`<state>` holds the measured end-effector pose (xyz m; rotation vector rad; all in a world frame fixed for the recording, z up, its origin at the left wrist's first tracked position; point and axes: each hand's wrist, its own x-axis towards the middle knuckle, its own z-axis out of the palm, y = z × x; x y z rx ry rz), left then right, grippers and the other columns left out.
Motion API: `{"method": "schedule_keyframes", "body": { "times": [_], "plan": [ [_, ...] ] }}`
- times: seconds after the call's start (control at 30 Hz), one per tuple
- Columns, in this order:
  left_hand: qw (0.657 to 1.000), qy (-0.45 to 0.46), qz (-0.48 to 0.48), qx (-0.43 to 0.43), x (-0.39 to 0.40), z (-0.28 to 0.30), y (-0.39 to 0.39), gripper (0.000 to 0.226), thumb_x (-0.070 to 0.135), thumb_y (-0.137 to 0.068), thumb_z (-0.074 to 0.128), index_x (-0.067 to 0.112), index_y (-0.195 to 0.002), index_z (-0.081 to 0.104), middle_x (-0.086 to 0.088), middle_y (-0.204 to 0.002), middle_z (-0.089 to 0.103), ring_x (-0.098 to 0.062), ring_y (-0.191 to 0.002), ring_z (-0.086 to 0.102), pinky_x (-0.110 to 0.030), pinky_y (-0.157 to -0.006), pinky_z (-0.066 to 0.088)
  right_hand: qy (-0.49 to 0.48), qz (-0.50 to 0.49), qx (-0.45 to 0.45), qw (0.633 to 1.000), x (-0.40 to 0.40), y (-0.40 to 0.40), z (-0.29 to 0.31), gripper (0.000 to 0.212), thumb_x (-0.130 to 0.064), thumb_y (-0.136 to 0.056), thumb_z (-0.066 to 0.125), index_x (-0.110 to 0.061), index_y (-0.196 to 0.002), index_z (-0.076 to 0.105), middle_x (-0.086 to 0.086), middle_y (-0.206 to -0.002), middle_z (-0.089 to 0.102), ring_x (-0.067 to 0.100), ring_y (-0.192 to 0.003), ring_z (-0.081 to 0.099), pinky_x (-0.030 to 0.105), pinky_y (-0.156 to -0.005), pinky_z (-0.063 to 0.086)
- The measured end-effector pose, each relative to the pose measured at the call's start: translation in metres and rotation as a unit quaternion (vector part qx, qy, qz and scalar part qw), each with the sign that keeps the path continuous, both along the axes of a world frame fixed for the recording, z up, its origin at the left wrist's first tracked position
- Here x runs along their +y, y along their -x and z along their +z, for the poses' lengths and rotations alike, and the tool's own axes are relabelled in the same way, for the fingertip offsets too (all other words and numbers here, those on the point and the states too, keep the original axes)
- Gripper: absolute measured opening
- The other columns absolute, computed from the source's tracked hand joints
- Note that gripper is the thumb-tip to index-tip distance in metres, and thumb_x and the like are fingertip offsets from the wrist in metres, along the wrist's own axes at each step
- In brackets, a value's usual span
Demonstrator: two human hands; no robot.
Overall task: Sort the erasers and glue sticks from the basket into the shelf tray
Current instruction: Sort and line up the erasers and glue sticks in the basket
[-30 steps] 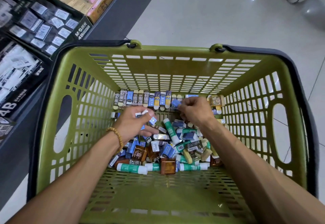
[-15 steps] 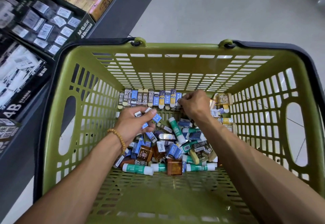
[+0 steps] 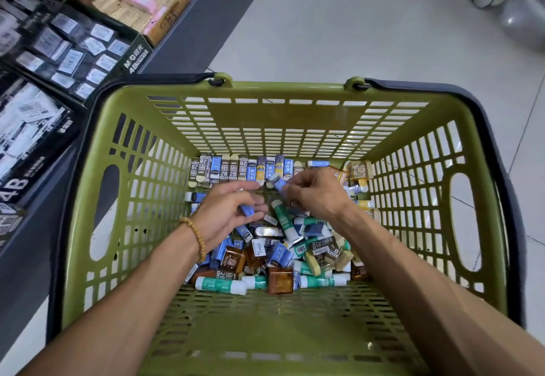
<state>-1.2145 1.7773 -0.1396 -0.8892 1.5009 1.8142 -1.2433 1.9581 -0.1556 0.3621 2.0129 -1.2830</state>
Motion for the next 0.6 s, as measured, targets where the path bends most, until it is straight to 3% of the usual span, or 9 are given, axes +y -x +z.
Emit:
{"method": "schedule_keyframes", "body": {
  "times": [0.1, 0.2, 0.33, 0.5, 0.6],
  "plan": [
    [1.000, -0.019, -0.022, 0.002, -0.003, 0.001, -0.001, 0.035, -0.018, -0.088, 0.049, 0.002, -0.116, 0.058, -0.021, -0.106, 0.067, -0.029, -0.098, 0.070, -0.034, -0.084, 0.059, -0.101, -0.074, 0.034, 0.991, 0.012, 0.007, -0.013, 0.017, -0.017, -0.094, 0.068, -0.009, -0.079, 0.071, 0.002, -0.074, 0.067, 0.016, -0.064, 0.064, 0.031, -0.063, 0.057],
    [0.999, 0.001, -0.050, 0.019, -0.003, -0.001, -0.003, 0.033, -0.013, -0.087, 0.058, 0.003, -0.115, 0.057, -0.017, -0.105, 0.071, -0.026, -0.095, 0.072, -0.030, -0.079, 0.059, -0.160, -0.088, 0.055, 0.982, 0.008, 0.019, -0.025, 0.017, -0.015, -0.093, 0.068, -0.006, -0.080, 0.073, 0.008, -0.076, 0.071, 0.024, -0.072, 0.071, 0.038, -0.071, 0.062],
    [0.998, 0.049, -0.021, 0.013, -0.005, -0.004, -0.002, 0.039, -0.003, -0.078, 0.070, 0.001, -0.114, 0.057, -0.018, -0.105, 0.070, -0.027, -0.086, 0.073, -0.026, -0.067, 0.060, -0.193, -0.070, 0.063, 0.977, -0.003, 0.031, -0.034, 0.011, -0.010, -0.091, 0.069, -0.004, -0.082, 0.072, 0.008, -0.080, 0.070, 0.024, -0.076, 0.070, 0.032, -0.073, 0.060],
    [0.999, 0.040, 0.016, 0.018, -0.011, -0.005, 0.001, 0.023, 0.006, -0.083, 0.067, 0.002, -0.105, 0.066, -0.014, -0.106, 0.069, -0.028, -0.087, 0.073, -0.034, -0.074, 0.061, -0.221, -0.050, 0.062, 0.972, -0.004, 0.035, -0.044, 0.004, -0.005, -0.090, 0.069, -0.007, -0.089, 0.072, 0.007, -0.083, 0.070, 0.024, -0.079, 0.070, 0.032, -0.074, 0.061],
    [0.996, 0.080, -0.010, 0.025, -0.014, -0.009, 0.001, 0.016, 0.005, -0.082, 0.070, 0.006, -0.098, 0.068, -0.007, -0.089, 0.071, -0.018, -0.080, 0.072, -0.032, -0.073, 0.061, -0.207, -0.044, 0.066, 0.975, -0.003, 0.034, -0.045, 0.006, -0.008, -0.092, 0.067, -0.007, -0.094, 0.072, 0.008, -0.088, 0.070, 0.023, -0.079, 0.070, 0.027, -0.071, 0.059]
  ]
}}
